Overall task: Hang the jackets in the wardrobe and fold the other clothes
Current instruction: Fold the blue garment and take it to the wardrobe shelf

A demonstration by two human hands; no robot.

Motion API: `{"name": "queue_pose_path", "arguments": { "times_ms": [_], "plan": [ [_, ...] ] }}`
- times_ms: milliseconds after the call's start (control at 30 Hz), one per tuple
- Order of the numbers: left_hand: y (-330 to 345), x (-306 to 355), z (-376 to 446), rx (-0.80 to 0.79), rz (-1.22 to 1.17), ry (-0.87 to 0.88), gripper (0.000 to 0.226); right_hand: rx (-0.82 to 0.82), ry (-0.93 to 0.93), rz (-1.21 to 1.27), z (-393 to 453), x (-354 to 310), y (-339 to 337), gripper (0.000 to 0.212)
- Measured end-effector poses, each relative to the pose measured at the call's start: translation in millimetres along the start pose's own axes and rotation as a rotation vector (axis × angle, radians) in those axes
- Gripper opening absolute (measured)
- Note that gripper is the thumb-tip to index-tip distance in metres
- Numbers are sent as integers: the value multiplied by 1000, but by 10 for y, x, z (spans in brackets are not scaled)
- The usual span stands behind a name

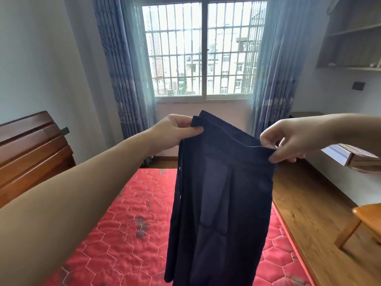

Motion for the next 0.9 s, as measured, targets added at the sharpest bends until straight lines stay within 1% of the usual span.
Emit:
{"name": "queue_pose_path", "arguments": {
  "times_ms": [67, 100, 133, 167, 200, 233, 267, 333, 400, 433, 467, 500, 533, 600, 633, 667, 733, 767, 800, 833, 867, 900],
  "plan": [
    [-26, -13, 0, 5, 41, -3, 22, 153, -13, -319, -52, -29, -72, 15],
    [-48, -34, -5, 20, 49, -6, 20, 177, -10, -442, -82, -26, -85, 13],
    [-65, -54, -14, 36, 42, -8, 18, 190, -3, -523, -113, -2, -90, 12],
    [-75, -70, -18, 50, 28, -6, 17, 209, 6, -548, -124, 55, -89, 9],
    [-76, -73, -20, 55, 17, -2, 16, 242, -6, -511, -124, 100, -70, 4],
    [-68, -63, -16, 51, 19, 3, 16, 280, -24, -404, -107, 136, -41, 15],
    [-51, -43, -10, 39, 29, 9, 17, 299, -37, -260, -59, 173, 27, 36],
    [10, 7, 10, 5, 65, 22, 20, 267, -59, -41, 105, 166, 275, 75],
    [55, 68, 13, -22, 97, 25, 22, 230, -54, 112, 348, 132, 485, 100],
    [59, 93, 2, -30, 104, 21, 23, 204, -42, 252, 461, 134, 549, 105],
    [44, 106, -13, -31, 106, 15, 23, 174, -30, 420, 539, 132, 582, 103],
    [14, 109, -38, -25, 107, 9, 23, 141, -13, 555, 604, 165, 595, 91],
    [-30, 104, -66, -13, 113, 6, 22, 124, -4, 607, 629, 179, 587, 71],
    [-146, 70, -126, 33, 127, 7, 21, 166, 10, 610, 591, 194, 532, 29],
    [-207, 44, -160, 68, 124, 5, 20, 209, 9, 602, 552, 196, 486, 17],
    [-257, 19, -197, 105, 113, 2, 19, 245, -9, 574, 500, 180, 424, 10],
    [-303, -28, -253, 168, 90, -1, 18, 304, -53, 391, 346, 94, 239, 7],
    [-309, -45, -267, 195, 81, 0, 17, 362, -73, 318, 287, 51, 129, 9],
    [-313, -57, -268, 223, 66, 3, 15, 447, -105, 307, 237, 20, 22, 9],
    [-314, -53, -264, 251, 46, 9, 13, 545, -142, 382, 206, 12, -58, 9],
    [-322, -42, -256, 284, 25, 19, 13, 636, -196, 557, 176, -12, -99, 10],
    [-331, -24, -249, 321, 0, 32, 13, 685, -229, 745, 183, -11, -84, 10]
  ]
}}
Point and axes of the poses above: each hand's wrist, its own z-axis towards the middle knuckle, its own y-axis out of the palm, x = y × z, the point moved 4 cm from there along z, towards the middle knuckle, and after that the axes turned 2 degrees about -x, right-handed, at the moved point
